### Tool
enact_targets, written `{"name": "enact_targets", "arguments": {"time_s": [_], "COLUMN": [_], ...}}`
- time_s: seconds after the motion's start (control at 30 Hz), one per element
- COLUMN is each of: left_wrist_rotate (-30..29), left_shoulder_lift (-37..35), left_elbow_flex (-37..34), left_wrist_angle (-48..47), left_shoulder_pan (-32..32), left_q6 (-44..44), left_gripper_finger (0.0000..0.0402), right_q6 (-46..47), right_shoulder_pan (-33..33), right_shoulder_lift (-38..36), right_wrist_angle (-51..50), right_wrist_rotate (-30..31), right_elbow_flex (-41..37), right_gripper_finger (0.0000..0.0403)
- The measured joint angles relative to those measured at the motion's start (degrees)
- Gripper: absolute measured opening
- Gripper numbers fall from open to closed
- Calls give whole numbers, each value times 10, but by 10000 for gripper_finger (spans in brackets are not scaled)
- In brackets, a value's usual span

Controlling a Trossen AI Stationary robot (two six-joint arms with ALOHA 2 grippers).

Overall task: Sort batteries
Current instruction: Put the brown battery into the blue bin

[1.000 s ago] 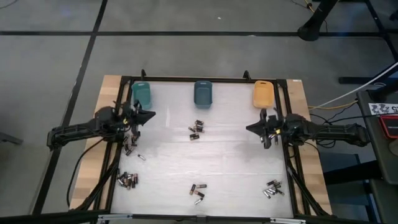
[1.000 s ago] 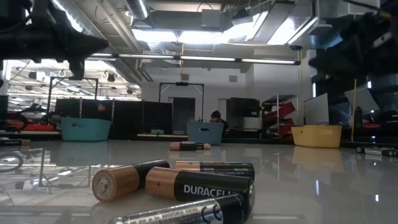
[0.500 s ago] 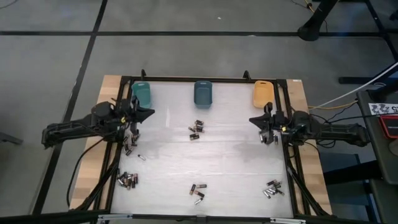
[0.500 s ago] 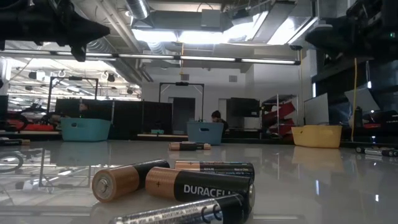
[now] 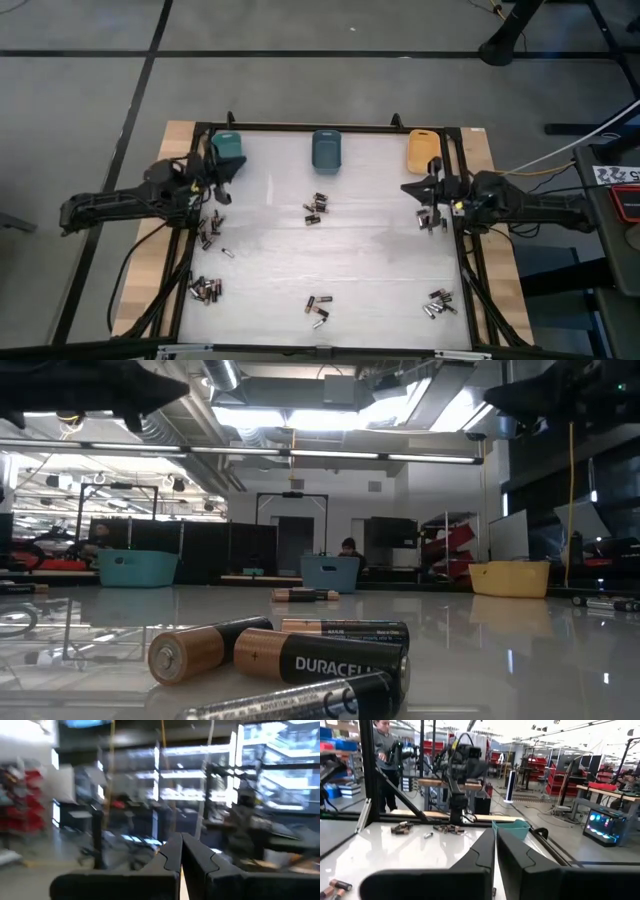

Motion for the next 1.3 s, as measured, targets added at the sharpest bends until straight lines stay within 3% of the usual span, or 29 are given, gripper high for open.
{"name": "enact_targets", "arguments": {"time_s": [0.17, 0.3, 0.67, 0.8, 0.93, 1.07, 1.3], "left_wrist_rotate": [-3, -3, -37, -38, -22, -14, 20], "left_shoulder_lift": [34, 67, 81, 94, 136, 183, 236], "left_elbow_flex": [0, 0, 0, 15, 61, 92, 175], "left_wrist_angle": [50, 56, 51, 5, -89, -115, -178], "left_shoulder_pan": [0, 0, 0, -1, -2, -2, 2], "left_q6": [61, 61, -38, -78, -27, -21, -70], "left_gripper_finger": [0, 0, 3, 39, 101, 151, 175], "right_q6": [-33, -53, 12, 34, 34, 3, 20], "right_shoulder_pan": [0, 0, 0, 0, 0, 0, 0], "right_shoulder_lift": [48, 94, 225, 267, 307, 334, 342], "right_wrist_angle": [2, -1, -20, -92, -175, -205, -169], "right_wrist_rotate": [0, 20, 24, 24, 24, 29, 92], "right_elbow_flex": [21, 49, 125, 185, 230, 239, 239], "right_gripper_finger": [21, 21, 22, 51, 108, 156, 183]}}
